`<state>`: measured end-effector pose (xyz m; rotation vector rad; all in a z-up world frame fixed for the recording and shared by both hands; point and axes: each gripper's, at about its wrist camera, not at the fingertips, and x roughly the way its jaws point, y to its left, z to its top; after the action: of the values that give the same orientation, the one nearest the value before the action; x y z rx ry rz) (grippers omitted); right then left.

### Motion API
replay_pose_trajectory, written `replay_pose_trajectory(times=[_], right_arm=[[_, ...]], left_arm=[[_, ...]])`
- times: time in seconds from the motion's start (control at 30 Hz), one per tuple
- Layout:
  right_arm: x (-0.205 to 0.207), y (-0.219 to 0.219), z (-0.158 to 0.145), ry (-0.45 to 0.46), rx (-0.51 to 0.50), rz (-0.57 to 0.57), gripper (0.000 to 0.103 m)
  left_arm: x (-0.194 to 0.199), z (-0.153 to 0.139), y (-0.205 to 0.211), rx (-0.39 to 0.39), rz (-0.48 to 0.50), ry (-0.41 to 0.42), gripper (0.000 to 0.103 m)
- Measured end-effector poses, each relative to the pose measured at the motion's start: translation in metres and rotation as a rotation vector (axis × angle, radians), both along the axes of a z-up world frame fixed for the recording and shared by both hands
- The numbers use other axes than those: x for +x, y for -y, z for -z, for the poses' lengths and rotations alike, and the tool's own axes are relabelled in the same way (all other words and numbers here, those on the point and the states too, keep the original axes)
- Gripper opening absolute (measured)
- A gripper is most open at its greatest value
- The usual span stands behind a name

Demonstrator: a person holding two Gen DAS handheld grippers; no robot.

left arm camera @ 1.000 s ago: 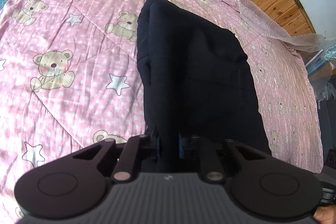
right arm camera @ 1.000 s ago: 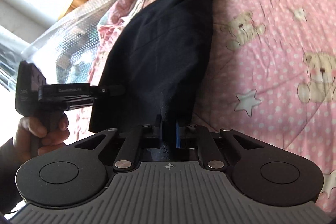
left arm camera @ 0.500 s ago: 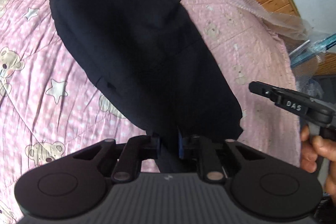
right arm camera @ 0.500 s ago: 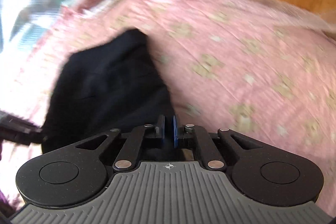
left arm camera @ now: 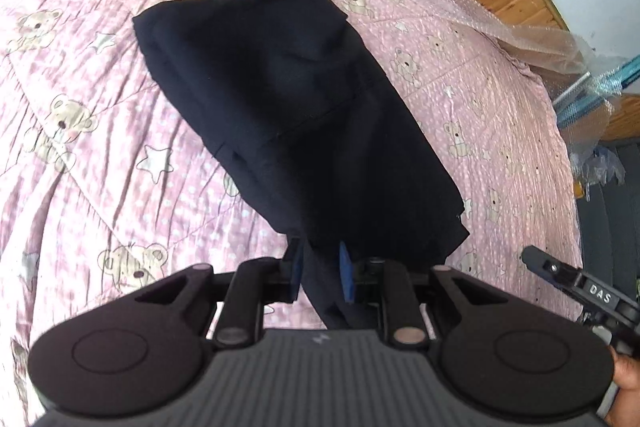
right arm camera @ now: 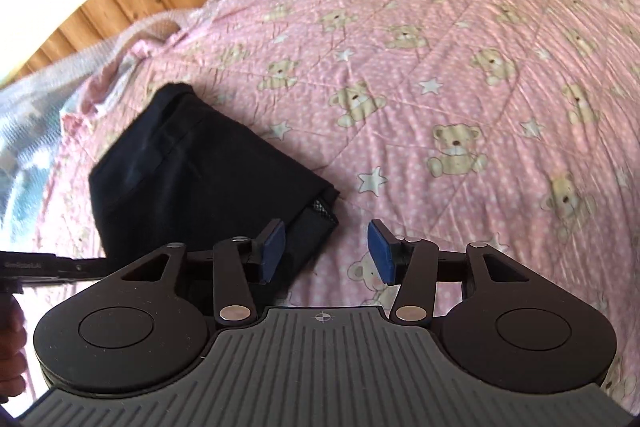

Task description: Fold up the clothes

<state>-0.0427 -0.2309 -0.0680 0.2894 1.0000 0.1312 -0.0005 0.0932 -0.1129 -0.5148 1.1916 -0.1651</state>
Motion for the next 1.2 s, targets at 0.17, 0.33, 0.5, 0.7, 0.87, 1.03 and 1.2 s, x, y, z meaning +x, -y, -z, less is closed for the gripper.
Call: replay_pose_trajectory(times=[0.17,0.33,0.5,0.7,0.87,1.03,1.2], right_arm=[[-0.037,0.021,-0.012,0.033,0.034,-0.034,0.061],[-0.073,0.045,-0.007,0.016,0.047,-0.042,0.064],[-0.093,0.068,-0.014,0.037,0.057,-0.028,0.064],[-0.109,0.093,-0.035,0.104,0.091,-0.004,0.067],[-0.12,0.104,-0.03,0.106,0.158,0.056,0.067],[-0.128,0.1,-0.004,0.061,0.234,0.119,0.067],[-0.127,0.074,0.011,0.028,0.305,0.155,0.068]], left_arm=[[-0.019,-0.008,0.004,-0.003,-0.078,-0.019,0.021],[-0.031,-0.018,0.028,-0.005,-0.088,0.005,0.022],[-0.04,-0.029,0.059,0.003,-0.054,0.03,0.022],[-0.047,-0.042,0.09,0.015,-0.022,0.062,0.024],[-0.048,-0.05,0.091,0.024,-0.021,0.079,0.026],[-0.037,-0.046,0.064,0.027,-0.053,0.088,0.027],[-0.025,-0.033,0.011,0.044,-0.096,0.081,0.028]])
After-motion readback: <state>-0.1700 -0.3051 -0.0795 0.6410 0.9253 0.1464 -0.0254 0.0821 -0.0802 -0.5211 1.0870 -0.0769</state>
